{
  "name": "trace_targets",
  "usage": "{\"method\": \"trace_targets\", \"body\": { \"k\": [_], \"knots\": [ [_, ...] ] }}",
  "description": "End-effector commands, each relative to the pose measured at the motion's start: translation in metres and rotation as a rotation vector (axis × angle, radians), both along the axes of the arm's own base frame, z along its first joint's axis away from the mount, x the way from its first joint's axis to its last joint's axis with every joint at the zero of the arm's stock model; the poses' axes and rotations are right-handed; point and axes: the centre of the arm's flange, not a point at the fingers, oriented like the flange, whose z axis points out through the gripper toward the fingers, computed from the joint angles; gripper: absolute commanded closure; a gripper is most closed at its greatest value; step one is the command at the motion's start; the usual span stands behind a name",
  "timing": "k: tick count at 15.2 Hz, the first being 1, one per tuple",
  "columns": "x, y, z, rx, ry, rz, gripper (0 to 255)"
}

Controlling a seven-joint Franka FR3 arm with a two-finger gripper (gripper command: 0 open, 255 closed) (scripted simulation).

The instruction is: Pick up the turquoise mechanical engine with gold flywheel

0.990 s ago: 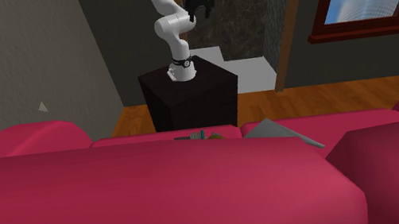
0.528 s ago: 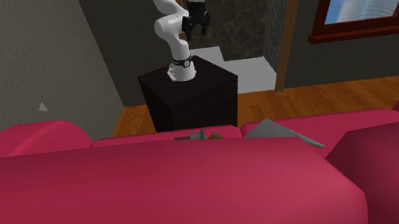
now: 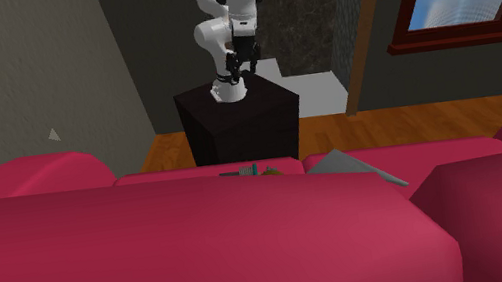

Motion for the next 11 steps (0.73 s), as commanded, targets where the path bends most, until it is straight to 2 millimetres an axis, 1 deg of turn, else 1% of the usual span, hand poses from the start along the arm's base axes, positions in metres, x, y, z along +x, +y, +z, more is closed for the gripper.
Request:
{"method": "trace_targets", "body": {
  "k": [1,11],
  "knots": [
    [0.01,-0.014,-0.016,0.006,-0.012,0.022,0],
    [0.076,-0.077,-0.108,0.041,-0.058,0.126,0]
  ]
}}
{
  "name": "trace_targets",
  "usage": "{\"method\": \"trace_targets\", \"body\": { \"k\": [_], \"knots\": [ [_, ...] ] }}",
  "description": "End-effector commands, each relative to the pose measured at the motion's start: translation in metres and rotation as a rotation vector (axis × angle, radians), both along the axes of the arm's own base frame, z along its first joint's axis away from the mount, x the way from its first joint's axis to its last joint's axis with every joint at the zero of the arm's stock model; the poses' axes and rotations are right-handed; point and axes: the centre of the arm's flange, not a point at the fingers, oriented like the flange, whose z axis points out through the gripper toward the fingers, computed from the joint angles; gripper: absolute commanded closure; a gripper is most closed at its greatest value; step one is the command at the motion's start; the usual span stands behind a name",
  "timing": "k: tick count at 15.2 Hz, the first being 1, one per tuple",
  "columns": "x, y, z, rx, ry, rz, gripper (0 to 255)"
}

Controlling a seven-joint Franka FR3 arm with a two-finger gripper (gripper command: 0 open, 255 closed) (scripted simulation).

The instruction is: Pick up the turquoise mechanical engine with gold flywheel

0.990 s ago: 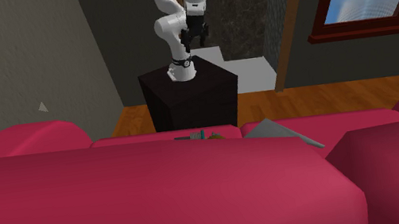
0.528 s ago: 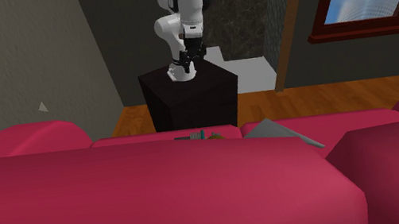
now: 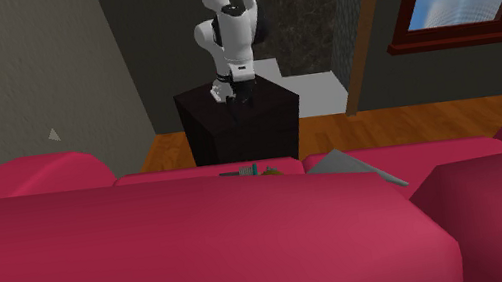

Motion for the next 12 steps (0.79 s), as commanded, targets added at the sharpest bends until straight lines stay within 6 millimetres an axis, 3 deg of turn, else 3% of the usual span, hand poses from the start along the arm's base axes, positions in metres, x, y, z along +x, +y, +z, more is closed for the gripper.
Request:
{"method": "trace_targets", "body": {
  "k": [1,12],
  "knots": [
    [0.014,-0.011,-0.019,0.005,-0.011,0.023,0],
    [0.1,-0.067,-0.118,0.043,-0.061,0.137,0]
  ]
}}
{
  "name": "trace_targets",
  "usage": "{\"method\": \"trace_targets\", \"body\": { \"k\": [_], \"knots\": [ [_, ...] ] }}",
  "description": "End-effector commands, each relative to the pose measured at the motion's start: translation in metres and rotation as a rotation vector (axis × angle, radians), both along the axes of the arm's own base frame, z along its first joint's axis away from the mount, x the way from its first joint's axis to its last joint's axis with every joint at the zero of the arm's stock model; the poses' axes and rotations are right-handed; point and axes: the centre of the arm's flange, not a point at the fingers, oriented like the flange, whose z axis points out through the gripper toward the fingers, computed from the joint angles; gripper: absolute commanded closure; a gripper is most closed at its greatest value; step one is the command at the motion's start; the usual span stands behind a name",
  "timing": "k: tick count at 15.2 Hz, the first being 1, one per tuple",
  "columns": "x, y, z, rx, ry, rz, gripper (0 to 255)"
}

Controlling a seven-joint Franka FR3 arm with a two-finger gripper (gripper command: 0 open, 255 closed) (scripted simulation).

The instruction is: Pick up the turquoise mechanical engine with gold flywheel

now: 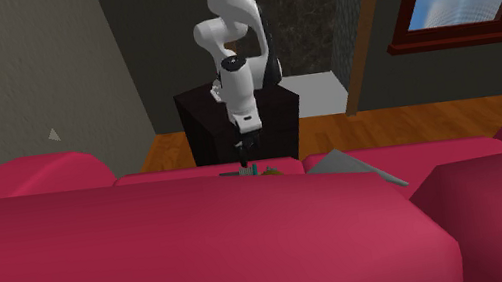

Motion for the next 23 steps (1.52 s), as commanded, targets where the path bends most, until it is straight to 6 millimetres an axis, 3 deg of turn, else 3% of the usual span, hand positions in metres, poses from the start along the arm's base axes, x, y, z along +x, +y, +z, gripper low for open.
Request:
{"method": "trace_targets", "body": {
  "k": [1,9,11,12,21,23],
  "knots": [
    [0.017,-0.01,-0.021,0.008,-0.01,0.021,0],
    [0.019,-0.011,-0.063,0.009,-0.012,0.024,0],
    [0.019,-0.011,-0.063,0.009,-0.012,0.024,0],
    [0.019,-0.011,-0.063,0.009,-0.012,0.024,255],
    [0.019,-0.011,-0.063,0.009,-0.012,0.024,255],
    [0.019,-0.011,-0.052,0.009,-0.012,0.024,255]
  ]
}}
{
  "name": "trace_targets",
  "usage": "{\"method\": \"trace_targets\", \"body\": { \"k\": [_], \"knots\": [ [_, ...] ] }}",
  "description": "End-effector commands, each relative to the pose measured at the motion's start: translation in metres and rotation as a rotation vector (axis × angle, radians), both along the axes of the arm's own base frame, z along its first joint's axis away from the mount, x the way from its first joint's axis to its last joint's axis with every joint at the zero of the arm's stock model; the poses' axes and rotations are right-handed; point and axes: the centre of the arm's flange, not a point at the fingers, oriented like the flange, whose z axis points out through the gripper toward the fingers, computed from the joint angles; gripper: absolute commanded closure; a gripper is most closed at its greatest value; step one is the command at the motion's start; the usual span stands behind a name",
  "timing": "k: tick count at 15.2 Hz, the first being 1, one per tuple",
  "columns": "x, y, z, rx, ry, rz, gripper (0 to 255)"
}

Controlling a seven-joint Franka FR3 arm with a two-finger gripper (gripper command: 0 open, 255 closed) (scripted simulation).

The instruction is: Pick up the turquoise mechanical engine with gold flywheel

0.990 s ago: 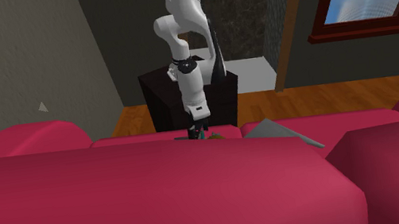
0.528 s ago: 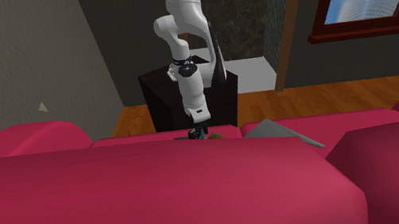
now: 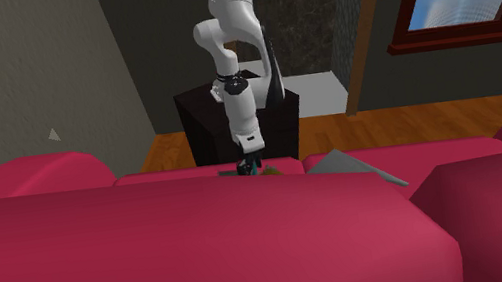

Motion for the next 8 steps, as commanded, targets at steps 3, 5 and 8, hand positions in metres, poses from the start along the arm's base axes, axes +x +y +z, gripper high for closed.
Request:
{"method": "trace_targets", "body": {
  "k": [3,5,8],
  "knots": [
    [0.0,0.0,0.02,0.0,-0.001,0.0,255],
    [0.0,0.0,0.03,0.0,-0.001,0.0,255],
    [0.0,0.0,0.046,0.0,-0.001,0.0,255]
  ]
}}
